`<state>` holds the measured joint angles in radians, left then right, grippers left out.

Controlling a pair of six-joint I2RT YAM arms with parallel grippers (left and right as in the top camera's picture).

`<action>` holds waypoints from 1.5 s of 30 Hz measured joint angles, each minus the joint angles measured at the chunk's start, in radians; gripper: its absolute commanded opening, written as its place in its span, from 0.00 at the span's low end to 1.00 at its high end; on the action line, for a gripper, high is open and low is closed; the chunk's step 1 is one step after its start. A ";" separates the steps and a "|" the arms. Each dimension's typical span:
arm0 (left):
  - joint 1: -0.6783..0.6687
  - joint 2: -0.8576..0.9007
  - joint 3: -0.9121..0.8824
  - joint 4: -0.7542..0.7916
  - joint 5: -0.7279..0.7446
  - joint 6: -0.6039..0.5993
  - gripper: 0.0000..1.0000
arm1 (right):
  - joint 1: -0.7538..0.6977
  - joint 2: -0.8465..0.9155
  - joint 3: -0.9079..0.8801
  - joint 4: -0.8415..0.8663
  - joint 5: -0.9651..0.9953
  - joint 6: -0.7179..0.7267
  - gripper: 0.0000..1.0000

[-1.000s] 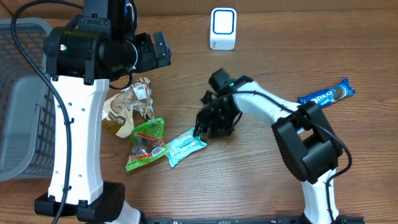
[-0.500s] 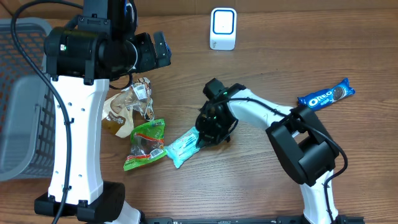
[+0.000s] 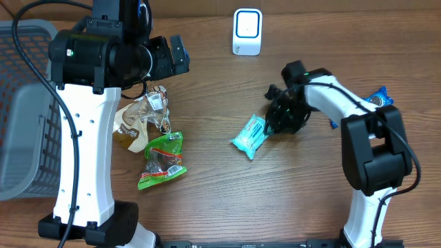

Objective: Scan the item barcode

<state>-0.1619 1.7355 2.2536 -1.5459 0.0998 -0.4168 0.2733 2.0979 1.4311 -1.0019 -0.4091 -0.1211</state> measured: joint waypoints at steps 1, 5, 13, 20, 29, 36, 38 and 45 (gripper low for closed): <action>0.000 0.000 0.000 0.000 0.000 0.000 1.00 | -0.012 -0.002 0.007 0.012 0.020 -0.011 0.47; 0.000 0.000 0.000 0.000 0.000 0.000 1.00 | -0.083 0.000 0.080 -0.011 0.045 0.001 0.49; 0.000 0.000 0.000 0.000 0.000 0.000 1.00 | -0.087 -0.035 0.201 -0.111 -0.024 0.190 0.50; 0.000 0.000 0.000 0.000 0.000 0.000 1.00 | 0.158 -0.037 0.197 -0.167 0.249 0.324 0.56; 0.000 0.000 0.000 0.000 0.000 0.000 1.00 | 0.359 -0.037 0.193 -0.173 0.613 0.494 0.55; 0.000 0.000 0.000 0.000 0.000 0.000 1.00 | 0.402 -0.026 0.150 -0.145 0.705 0.531 0.48; 0.000 0.000 0.000 0.000 0.000 0.000 1.00 | 0.403 -0.016 0.129 -0.136 0.713 0.542 0.40; 0.000 0.000 0.000 0.000 0.000 0.000 1.00 | 0.404 -0.004 0.098 -0.109 0.732 0.558 0.06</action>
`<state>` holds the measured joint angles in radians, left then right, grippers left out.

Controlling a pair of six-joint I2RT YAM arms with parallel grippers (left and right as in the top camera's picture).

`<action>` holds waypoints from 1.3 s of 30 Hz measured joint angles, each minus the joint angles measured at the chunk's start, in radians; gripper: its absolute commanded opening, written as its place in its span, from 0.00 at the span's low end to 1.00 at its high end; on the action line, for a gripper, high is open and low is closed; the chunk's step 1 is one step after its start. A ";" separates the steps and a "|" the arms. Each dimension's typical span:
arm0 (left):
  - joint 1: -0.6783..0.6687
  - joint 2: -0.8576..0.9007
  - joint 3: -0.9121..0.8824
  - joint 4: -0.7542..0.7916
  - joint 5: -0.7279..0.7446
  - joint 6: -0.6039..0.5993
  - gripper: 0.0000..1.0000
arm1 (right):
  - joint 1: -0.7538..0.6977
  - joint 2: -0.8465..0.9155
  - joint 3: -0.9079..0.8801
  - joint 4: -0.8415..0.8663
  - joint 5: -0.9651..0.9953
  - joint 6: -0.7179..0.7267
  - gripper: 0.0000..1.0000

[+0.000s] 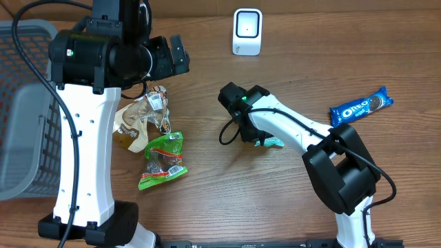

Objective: Scan the item barcode

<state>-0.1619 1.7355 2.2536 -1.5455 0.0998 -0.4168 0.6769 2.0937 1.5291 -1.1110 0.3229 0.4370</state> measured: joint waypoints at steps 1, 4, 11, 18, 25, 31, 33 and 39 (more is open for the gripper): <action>0.000 0.000 0.000 0.000 0.000 0.000 1.00 | 0.000 0.000 -0.001 0.003 0.003 0.003 0.05; 0.000 0.000 0.000 0.000 0.000 0.000 1.00 | 0.000 0.000 -0.002 0.009 0.008 0.004 0.04; 0.000 0.000 0.000 0.000 0.000 0.000 1.00 | 0.000 0.000 -0.005 0.014 0.005 0.003 0.04; 0.000 0.000 0.000 0.000 0.000 0.000 1.00 | -0.024 -0.015 0.013 0.006 -0.175 -0.072 0.04; 0.000 0.000 0.000 0.000 0.000 0.000 1.00 | -0.088 -0.069 0.013 0.009 -0.447 -0.199 0.04; 0.000 0.000 0.000 0.000 0.000 0.000 0.99 | -0.140 -0.087 0.014 0.011 -0.589 -0.291 0.11; 0.000 0.000 0.000 0.000 0.000 0.000 1.00 | -0.138 -0.087 0.014 0.002 -0.571 -0.302 0.32; 0.000 0.000 0.000 0.000 0.000 0.000 1.00 | -0.045 -0.087 0.014 -0.006 -0.378 -0.297 0.99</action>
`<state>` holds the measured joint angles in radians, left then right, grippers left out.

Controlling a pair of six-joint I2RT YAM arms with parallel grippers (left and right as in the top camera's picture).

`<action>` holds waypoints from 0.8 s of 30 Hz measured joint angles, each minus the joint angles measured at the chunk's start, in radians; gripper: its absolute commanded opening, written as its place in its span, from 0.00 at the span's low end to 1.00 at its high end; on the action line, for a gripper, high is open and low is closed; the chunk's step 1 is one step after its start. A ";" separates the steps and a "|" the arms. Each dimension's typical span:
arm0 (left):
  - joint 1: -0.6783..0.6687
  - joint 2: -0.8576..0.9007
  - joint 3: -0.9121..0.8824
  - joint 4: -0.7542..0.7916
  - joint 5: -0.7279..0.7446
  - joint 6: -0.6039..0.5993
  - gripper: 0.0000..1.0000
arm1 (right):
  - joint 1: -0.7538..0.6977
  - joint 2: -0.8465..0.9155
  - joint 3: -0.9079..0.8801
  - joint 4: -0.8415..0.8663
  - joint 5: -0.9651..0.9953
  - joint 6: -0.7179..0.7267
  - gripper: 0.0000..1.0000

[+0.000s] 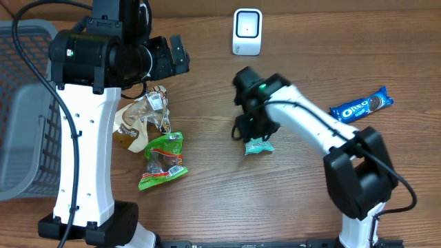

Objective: Scan the item barcode

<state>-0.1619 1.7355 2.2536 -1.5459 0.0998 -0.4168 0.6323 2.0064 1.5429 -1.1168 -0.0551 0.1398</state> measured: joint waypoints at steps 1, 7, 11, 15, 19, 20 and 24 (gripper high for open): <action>0.000 0.000 0.000 0.000 0.000 0.000 1.00 | 0.032 0.000 0.000 0.003 0.046 0.003 1.00; 0.000 0.000 0.000 0.000 0.000 0.000 1.00 | 0.179 0.020 0.001 0.017 0.287 0.051 1.00; 0.000 0.000 0.000 0.000 0.000 0.000 1.00 | 0.179 0.098 0.002 0.016 0.382 0.077 0.93; 0.000 0.000 0.000 0.000 0.000 0.000 1.00 | 0.179 0.129 0.010 0.007 0.442 0.100 0.69; 0.000 0.000 0.000 0.000 0.000 0.000 1.00 | 0.172 0.143 0.009 0.004 0.484 0.107 0.15; 0.000 0.000 0.000 0.000 0.000 0.000 1.00 | 0.171 0.143 0.009 0.002 0.495 0.110 0.11; 0.000 0.000 0.000 0.000 0.000 0.000 1.00 | 0.166 0.142 0.010 -0.001 0.532 0.116 0.09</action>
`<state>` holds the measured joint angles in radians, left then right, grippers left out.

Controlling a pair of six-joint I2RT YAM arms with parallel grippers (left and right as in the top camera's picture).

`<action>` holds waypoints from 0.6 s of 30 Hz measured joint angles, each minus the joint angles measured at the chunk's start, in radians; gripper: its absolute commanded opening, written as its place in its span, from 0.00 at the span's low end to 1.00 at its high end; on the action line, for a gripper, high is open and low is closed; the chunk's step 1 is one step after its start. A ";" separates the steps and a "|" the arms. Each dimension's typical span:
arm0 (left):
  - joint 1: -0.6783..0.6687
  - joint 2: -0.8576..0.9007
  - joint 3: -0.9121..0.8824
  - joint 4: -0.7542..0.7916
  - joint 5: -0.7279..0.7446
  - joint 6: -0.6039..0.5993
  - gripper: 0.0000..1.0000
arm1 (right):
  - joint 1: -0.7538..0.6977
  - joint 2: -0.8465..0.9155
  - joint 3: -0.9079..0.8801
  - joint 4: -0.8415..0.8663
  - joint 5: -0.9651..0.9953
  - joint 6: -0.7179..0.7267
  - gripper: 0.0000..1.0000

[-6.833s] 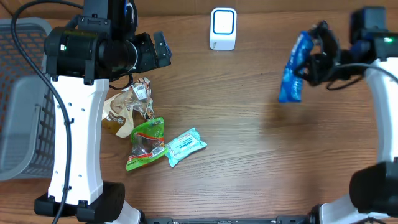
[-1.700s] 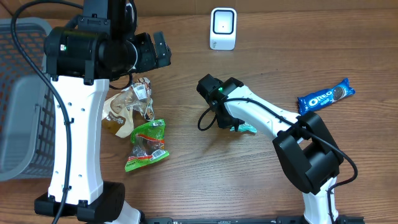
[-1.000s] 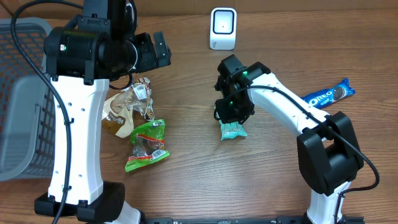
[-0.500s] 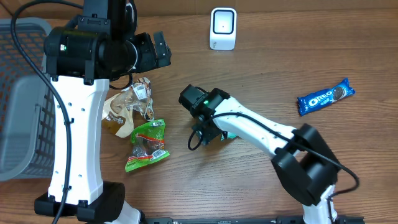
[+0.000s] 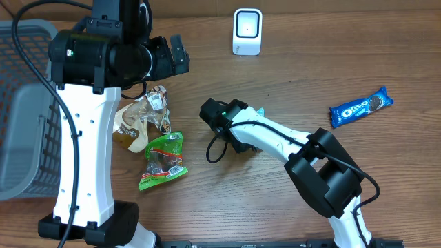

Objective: Scan the item barcode

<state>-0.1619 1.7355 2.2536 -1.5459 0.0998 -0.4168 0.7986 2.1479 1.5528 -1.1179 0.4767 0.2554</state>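
The teal snack packet [image 5: 261, 111] shows only as a thin sliver past the far edge of my right arm; the rest is hidden. My right gripper [image 5: 241, 134] is stretched left of the table's middle, its fingers tucked under the wrist and apparently shut on the packet. The white barcode scanner [image 5: 247, 31] stands at the back centre, well behind that gripper. My left gripper [image 5: 178, 56] hangs high over the back left, open and holding nothing.
A blue Oreo packet [image 5: 360, 107] lies at the right. A tan bag [image 5: 138, 122] and a green snack bag [image 5: 162, 160] lie beside the left arm's white column. A grey basket [image 5: 21, 103] fills the left edge.
My right gripper has moved left and a little toward me, and turned. The teal packet, which hung in view below it, is now nearly all hidden behind the arm. The left arm is unchanged.
My right gripper was first at the teal packet lying on the table right of centre. Then it reached left with the packet mostly under the arm. Later the packet hung below the gripper near the middle. Now the gripper sits further left, covering the packet.
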 measured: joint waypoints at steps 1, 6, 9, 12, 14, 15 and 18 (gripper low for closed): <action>0.000 0.000 0.000 0.000 0.000 0.000 1.00 | -0.002 0.000 0.000 -0.002 0.006 0.000 0.04; 0.000 0.000 0.000 0.000 0.000 0.000 1.00 | -0.002 0.000 0.001 -0.019 0.012 -0.004 0.04; 0.000 0.000 0.000 0.000 0.000 0.000 1.00 | -0.004 0.000 0.013 -0.054 -0.019 -0.012 0.04; 0.000 0.000 0.000 0.000 0.000 0.000 1.00 | -0.023 -0.006 0.042 -0.045 -0.136 -0.053 0.04; 0.000 0.000 0.000 0.000 0.000 0.000 0.99 | -0.048 -0.025 0.051 -0.013 -0.260 -0.101 0.04; 0.000 0.000 0.000 0.000 0.000 0.000 1.00 | -0.070 -0.038 0.054 0.006 -0.354 -0.132 0.04; 0.000 0.000 0.000 0.001 0.000 0.000 0.99 | -0.158 -0.064 0.061 0.029 -0.679 -0.229 0.04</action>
<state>-0.1619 1.7355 2.2536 -1.5452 0.0994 -0.4168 0.6403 2.0838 1.6142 -1.0885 -0.2020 0.0265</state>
